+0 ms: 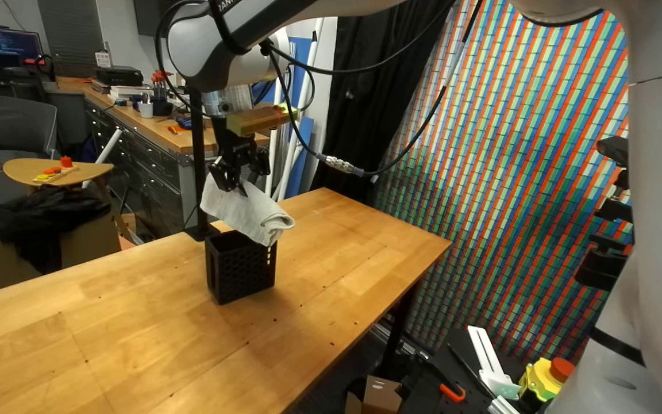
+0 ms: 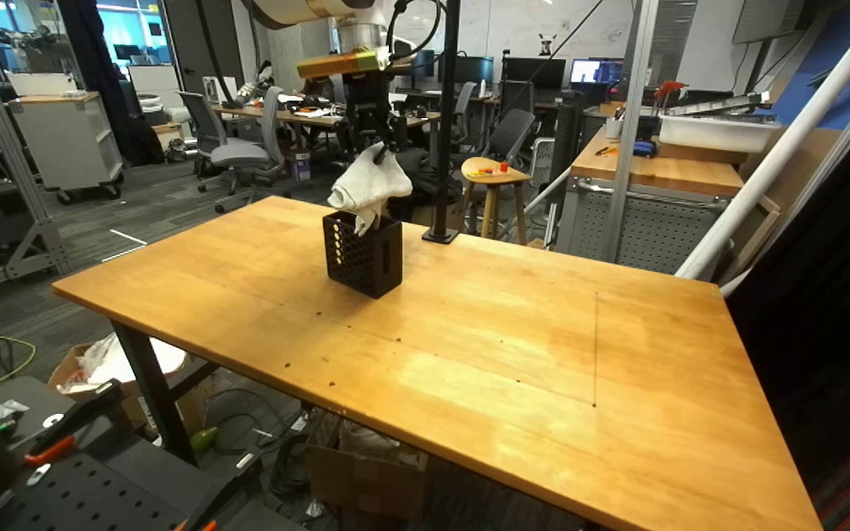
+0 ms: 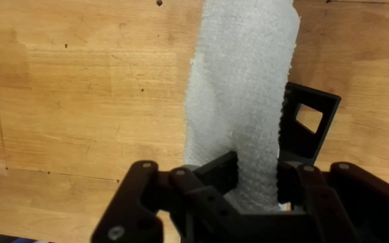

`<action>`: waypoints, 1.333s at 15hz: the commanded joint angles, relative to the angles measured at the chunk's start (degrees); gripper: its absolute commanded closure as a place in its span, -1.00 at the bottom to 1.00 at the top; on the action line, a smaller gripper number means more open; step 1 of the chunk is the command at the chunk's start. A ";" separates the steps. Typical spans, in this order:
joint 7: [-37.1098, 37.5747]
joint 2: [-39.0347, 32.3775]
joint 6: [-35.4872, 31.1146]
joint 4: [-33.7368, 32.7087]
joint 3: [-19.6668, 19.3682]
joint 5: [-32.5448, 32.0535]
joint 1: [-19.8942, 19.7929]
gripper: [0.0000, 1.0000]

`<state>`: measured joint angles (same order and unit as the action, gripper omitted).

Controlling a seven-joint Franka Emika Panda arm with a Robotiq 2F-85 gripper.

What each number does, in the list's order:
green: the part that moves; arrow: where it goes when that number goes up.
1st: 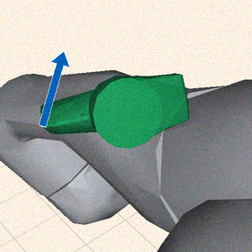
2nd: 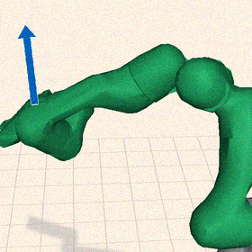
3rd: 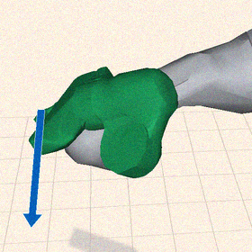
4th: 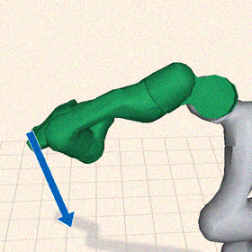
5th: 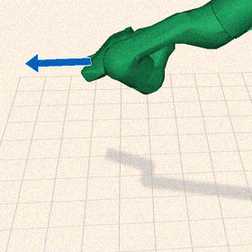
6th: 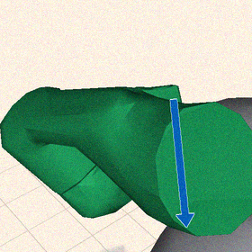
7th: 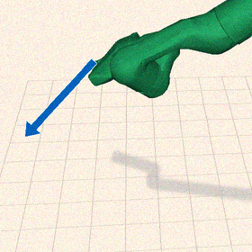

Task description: Pick up the towel, then put it inside the black object

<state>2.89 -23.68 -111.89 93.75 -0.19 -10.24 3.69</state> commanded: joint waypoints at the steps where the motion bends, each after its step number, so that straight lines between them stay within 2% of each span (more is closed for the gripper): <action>1: -1.81 -0.05 -2.12 -0.06 0.17 -0.63 -0.21 0.75; 12: -1.44 -5.00 -4.56 0.86 1.52 2.28 0.09 0.75; 20: -2.34 -7.07 -14.29 6.57 1.82 6.37 -1.72 0.75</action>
<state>1.76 -31.40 -122.01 97.00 1.29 -6.24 3.41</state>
